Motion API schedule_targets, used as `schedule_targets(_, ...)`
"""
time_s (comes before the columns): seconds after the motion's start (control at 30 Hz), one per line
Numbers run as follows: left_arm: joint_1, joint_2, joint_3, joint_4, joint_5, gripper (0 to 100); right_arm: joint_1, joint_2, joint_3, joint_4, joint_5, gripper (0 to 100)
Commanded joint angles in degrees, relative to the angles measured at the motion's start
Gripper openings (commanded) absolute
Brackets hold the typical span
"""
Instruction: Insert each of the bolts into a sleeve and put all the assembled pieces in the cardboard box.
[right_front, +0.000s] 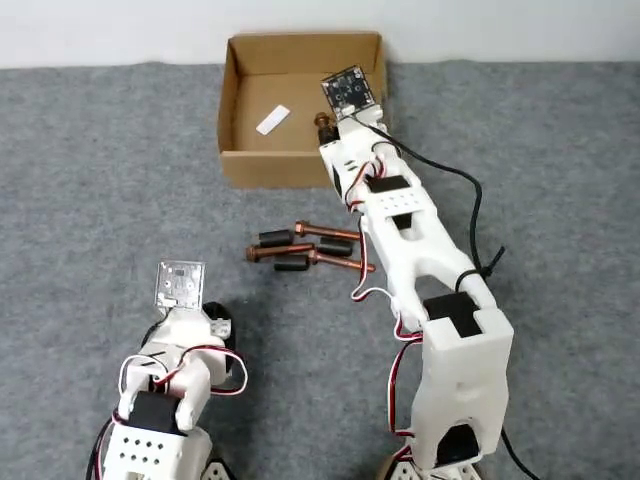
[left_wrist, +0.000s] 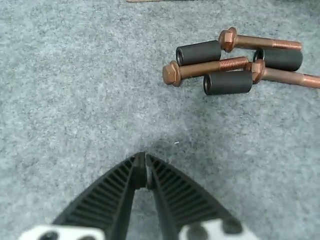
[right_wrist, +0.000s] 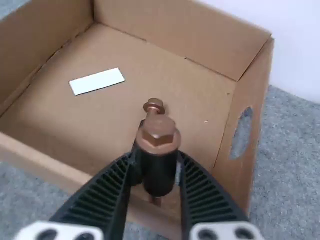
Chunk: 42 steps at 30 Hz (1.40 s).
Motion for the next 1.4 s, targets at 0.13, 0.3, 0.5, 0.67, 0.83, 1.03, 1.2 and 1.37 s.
schedule_targets(0.13,-2.46,-0.44,-0.31,-1.76,0.62,1,0.4,-2.86,-4.31,3.03,0.79,10.4)
schedule_targets(0.3,-2.46,-0.44,-0.31,-1.76,0.62,1,0.4,-8.04,-4.31,11.65,-3.34,10.0)
schedule_targets(0.5,-2.73,-0.44,-0.31,-1.76,0.7,1,0.4,-16.31,-4.31,23.96,-7.47,2.9)
schedule_targets(0.67,-2.99,-0.44,-0.31,-1.76,3.87,1,0.31,-21.05,-4.31,31.69,-7.3,0.8)
schedule_targets(0.83,-2.99,-0.44,-0.31,-1.76,4.22,1,-0.4,-23.16,-4.22,42.15,-7.3,0.8)
schedule_targets(1.03,-2.99,-0.44,-0.31,-1.76,4.22,1,-3.65,-25.54,-4.22,58.42,2.55,0.9)
schedule_targets(1.2,-2.99,-0.44,-0.31,-1.76,4.22,1,-6.46,-25.36,-4.13,67.3,11.69,1.1)
schedule_targets(1.37,-3.08,-0.44,-0.31,-1.76,4.22,1,-9.8,-24.04,-3.96,70.2,21.1,1.3)
